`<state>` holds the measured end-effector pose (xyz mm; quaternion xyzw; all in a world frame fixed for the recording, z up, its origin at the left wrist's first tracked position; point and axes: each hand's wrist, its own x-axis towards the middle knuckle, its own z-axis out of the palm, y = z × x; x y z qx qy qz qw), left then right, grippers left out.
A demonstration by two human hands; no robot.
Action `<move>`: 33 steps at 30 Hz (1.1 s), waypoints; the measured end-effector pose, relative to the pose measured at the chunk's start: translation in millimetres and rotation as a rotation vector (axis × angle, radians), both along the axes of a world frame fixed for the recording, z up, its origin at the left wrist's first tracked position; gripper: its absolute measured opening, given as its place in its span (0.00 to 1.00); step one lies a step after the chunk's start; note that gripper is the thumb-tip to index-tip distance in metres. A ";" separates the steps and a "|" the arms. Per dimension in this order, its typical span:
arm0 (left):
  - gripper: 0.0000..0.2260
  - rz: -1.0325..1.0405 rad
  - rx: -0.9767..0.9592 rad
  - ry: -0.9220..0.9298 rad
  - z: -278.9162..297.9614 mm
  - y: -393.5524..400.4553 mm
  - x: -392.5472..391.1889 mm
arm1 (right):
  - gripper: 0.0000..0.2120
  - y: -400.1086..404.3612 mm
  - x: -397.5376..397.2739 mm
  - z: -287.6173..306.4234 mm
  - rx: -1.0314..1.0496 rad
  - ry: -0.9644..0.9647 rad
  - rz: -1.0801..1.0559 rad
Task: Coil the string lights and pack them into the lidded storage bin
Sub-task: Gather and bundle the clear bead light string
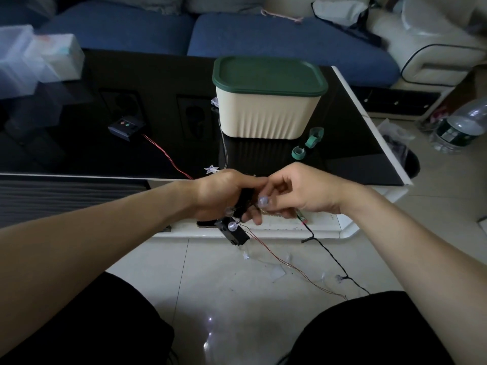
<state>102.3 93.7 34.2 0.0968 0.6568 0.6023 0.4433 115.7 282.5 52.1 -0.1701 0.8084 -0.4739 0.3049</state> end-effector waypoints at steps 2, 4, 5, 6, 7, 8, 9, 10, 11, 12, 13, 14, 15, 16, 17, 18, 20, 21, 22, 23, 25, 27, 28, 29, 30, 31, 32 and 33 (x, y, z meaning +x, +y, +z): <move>0.15 -0.022 0.012 -0.020 -0.6 1.2 0.9 | 0.10 4.1 -4.9 -5.4 -0.014 0.058 -0.086; 0.12 -0.015 0.046 -0.047 -0.3 2.5 0.6 | 0.14 8.2 -9.1 -9.1 -0.028 0.105 -0.150; 0.12 -0.009 0.061 -0.056 0.1 2.4 0.4 | 0.15 9.0 -10.4 -10.6 -0.042 0.125 -0.170; 0.12 0.002 0.075 -0.068 -0.5 1.6 -0.7 | 0.15 8.5 -11.1 -12.2 -0.059 0.145 -0.184; 0.13 0.013 0.096 -0.087 -0.3 0.7 -1.2 | 0.14 7.2 -11.7 -13.7 -0.072 0.165 -0.193; 0.15 0.028 0.128 -0.115 -0.4 -0.4 -2.3 | 0.13 5.8 -12.4 -15.7 -0.075 0.191 -0.202; 0.17 0.043 0.171 -0.149 -0.7 -1.5 -3.8 | 0.12 3.9 -13.0 -17.5 -0.065 0.221 -0.212; 0.19 0.056 0.215 -0.185 -1.1 -2.3 -5.2 | 0.11 2.3 -13.3 -19.1 -0.053 0.255 -0.222; 0.21 0.064 0.257 -0.221 -1.2 -3.1 -6.7 | 0.09 0.9 -13.9 -20.6 -0.042 0.287 -0.233; 0.23 0.070 0.295 -0.251 -1.2 -3.5 -7.7 | 0.08 -0.1 -14.4 -21.7 -0.029 0.318 -0.243; 0.24 0.075 0.325 -0.271 -0.5 -3.6 -7.8 | 0.08 -1.1 -14.5 -22.3 -0.019 0.342 -0.251; 0.23 0.079 0.342 -0.274 0.0 -3.4 -7.6 | 0.08 -2.2 -14.7 -23.3 -0.016 0.356 -0.256; 0.22 0.079 0.339 -0.255 -0.4 -3.8 -7.7 | 0.08 -3.7 -14.7 -24.2 -0.020 0.361 -0.261; 0.19 0.073 0.317 -0.213 -0.1 -4.1 -6.9 | 0.09 -5.6 -14.4 -25.3 -0.021 0.361 -0.270; 0.17 0.062 0.275 -0.159 -1.0 -4.8 -6.6 | 0.09 -7.8 -14.4 -25.9 -0.017 0.358 -0.282; 0.14 0.041 0.226 -0.104 -1.6 -5.3 -5.9 | 0.10 -10.1 -13.9 -26.4 -0.009 0.352 -0.294; 0.10 0.002 0.130 -0.009 -1.5 -5.9 -5.1 | 0.11 -12.7 -13.1 -26.6 0.011 0.328 -0.301; 0.10 -0.016 0.087 0.026 -0.7 -6.4 -5.0 | 0.12 -12.5 -12.8 -25.9 0.025 0.313 -0.294; 0.10 -0.039 0.052 0.052 0.0 -6.9 -4.9 | 0.12 -11.3 -12.6 -24.2 0.045 0.305 -0.280; 0.10 -0.075 0.028 0.070 1.2 -7.3 -4.7 | 0.12 -9.1 -13.2 -22.6 0.069 0.306 -0.259; 0.13 -0.149 0.003 0.073 2.5 -8.8 -3.8 | 0.10 -3.7 -14.5 -20.0 0.090 0.303 -0.211; 0.16 -0.182 0.001 0.035 3.6 -10.2 -2.2 | 0.08 1.3 -15.9 -18.7 0.041 0.255 -0.180; 0.16 -0.178 0.018 0.012 3.9 -10.1 -1.3 | 0.07 3.0 -16.3 -18.5 0.009 0.219 -0.167; 0.14 -0.165 0.043 -0.006 4.0 -9.5 -1.0 | 0.06 4.3 -16.7 -18.7 -0.013 0.185 -0.159; 0.12 -0.148 0.071 -0.025 4.9 -8.3 -0.6 | 0.06 5.0 -16.4 -18.0 -0.031 0.150 -0.156; 0.11 -0.126 0.099 -0.041 5.0 -7.3 -0.8 | 0.06 5.8 -16.6 -17.9 -0.051 0.111 -0.162; 0.11 -0.101 0.122 -0.052 5.2 -6.0 -1.0 | 0.07 6.7 -17.0 -17.9 -0.079 0.065 -0.175; 0.12 -0.081 0.137 -0.045 4.4 -4.9 -1.8 | 0.10 7.5 -17.5 -17.6 -0.104 0.020 -0.193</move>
